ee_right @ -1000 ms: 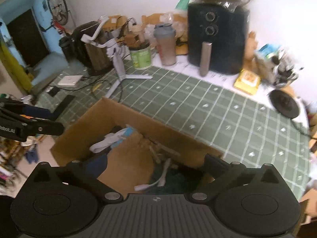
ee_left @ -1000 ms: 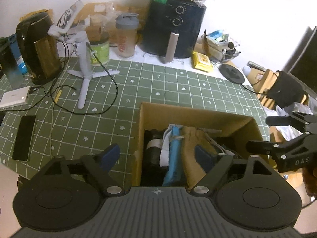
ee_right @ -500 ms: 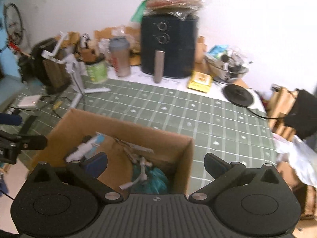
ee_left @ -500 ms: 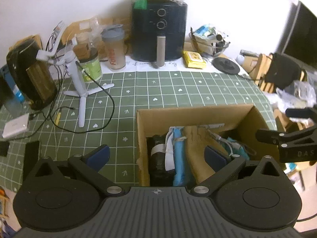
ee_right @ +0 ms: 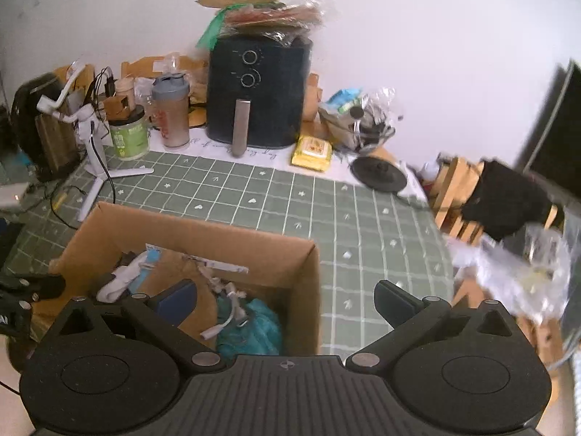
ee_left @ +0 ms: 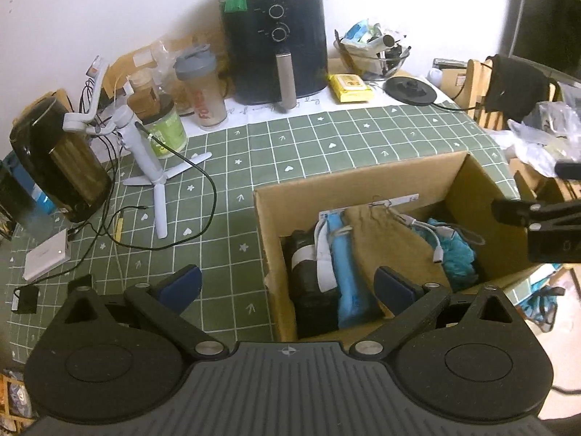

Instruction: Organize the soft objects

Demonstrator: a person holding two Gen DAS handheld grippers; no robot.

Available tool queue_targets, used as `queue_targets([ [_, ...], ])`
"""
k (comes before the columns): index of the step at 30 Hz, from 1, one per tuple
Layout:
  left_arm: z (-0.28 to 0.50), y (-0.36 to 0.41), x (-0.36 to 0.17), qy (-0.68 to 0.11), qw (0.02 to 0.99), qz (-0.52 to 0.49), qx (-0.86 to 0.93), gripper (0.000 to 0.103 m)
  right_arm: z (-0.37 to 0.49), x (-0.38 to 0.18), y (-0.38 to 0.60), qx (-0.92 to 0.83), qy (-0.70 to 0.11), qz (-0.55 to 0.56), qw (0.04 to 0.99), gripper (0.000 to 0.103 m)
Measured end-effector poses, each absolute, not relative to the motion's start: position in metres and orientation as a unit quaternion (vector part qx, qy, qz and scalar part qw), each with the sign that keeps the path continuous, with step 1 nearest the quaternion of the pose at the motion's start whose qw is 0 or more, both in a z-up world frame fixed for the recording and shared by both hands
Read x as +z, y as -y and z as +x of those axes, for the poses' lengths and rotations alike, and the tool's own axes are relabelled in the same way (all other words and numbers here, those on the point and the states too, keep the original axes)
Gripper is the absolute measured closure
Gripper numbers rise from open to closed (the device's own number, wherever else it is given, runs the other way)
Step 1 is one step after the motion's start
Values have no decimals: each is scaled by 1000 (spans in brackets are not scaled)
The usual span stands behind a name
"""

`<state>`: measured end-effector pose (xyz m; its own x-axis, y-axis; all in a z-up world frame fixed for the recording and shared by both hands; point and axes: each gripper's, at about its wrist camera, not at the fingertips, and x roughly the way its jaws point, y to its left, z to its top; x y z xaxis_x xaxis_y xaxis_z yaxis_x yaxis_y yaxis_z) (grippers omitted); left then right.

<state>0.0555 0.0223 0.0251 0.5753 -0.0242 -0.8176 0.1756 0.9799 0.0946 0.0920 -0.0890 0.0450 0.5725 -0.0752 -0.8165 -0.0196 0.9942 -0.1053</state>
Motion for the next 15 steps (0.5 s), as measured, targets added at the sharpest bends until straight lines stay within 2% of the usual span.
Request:
queue_targets([
  [15, 59, -31, 9, -538, 840, 38, -57, 0, 91, 26, 78, -11, -564, -16, 826, 0],
])
